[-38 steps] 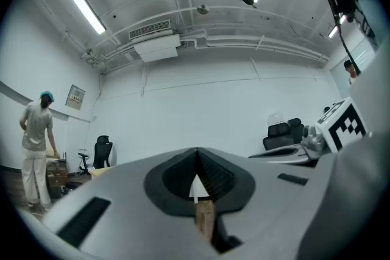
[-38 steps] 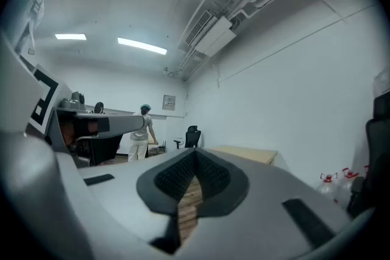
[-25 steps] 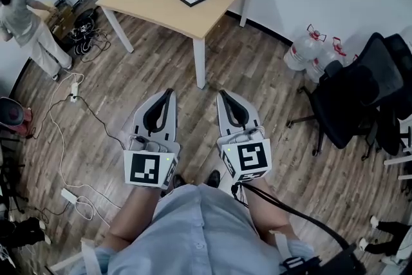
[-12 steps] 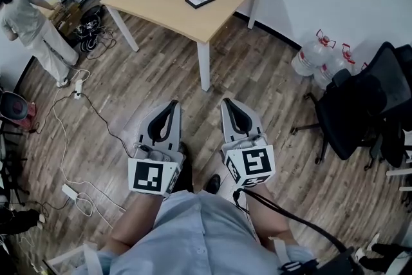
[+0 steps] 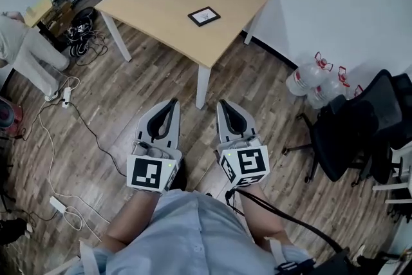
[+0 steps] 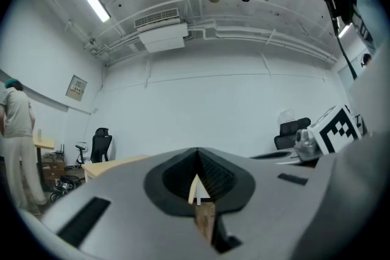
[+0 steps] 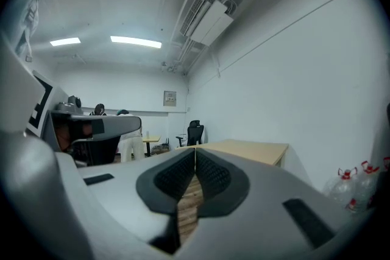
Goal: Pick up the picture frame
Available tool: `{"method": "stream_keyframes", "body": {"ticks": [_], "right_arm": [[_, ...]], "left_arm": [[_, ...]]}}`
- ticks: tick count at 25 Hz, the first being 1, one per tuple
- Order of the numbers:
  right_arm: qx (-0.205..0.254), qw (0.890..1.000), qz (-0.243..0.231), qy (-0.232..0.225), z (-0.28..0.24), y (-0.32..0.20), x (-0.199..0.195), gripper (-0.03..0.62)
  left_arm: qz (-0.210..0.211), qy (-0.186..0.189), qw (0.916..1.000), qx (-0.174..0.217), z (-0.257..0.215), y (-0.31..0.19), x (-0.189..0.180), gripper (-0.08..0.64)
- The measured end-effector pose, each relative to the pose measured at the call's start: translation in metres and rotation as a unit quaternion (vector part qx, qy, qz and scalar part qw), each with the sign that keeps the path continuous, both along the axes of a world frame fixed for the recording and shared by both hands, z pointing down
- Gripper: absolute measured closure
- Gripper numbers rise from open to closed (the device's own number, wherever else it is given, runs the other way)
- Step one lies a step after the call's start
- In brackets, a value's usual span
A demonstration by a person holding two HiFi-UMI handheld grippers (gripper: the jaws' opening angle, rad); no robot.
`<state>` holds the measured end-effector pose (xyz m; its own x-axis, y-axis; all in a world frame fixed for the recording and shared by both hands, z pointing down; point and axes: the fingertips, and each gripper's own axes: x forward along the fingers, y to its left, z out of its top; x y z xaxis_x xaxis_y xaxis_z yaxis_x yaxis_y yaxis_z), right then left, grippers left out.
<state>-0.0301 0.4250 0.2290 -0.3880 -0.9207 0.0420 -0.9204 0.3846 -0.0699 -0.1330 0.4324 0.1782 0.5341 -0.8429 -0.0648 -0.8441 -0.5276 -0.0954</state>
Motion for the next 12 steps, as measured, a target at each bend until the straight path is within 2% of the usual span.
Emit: {"method": "stream_keyframes", "body": {"ticks": [7, 12], "right_arm": [[0.018, 1.0, 0.022, -0.002, -0.02, -0.085, -0.019, 0.589], [0.021, 0.999, 0.031, -0.001, -0.022, -0.126, -0.037, 0.589]], "left_arm": [[0.018, 0.027, 0.9993, 0.017, -0.026, -0.081, -0.021, 0.558], [0.027, 0.038, 0.9987, 0.023, -0.033, -0.116, -0.037, 0.558]]}}
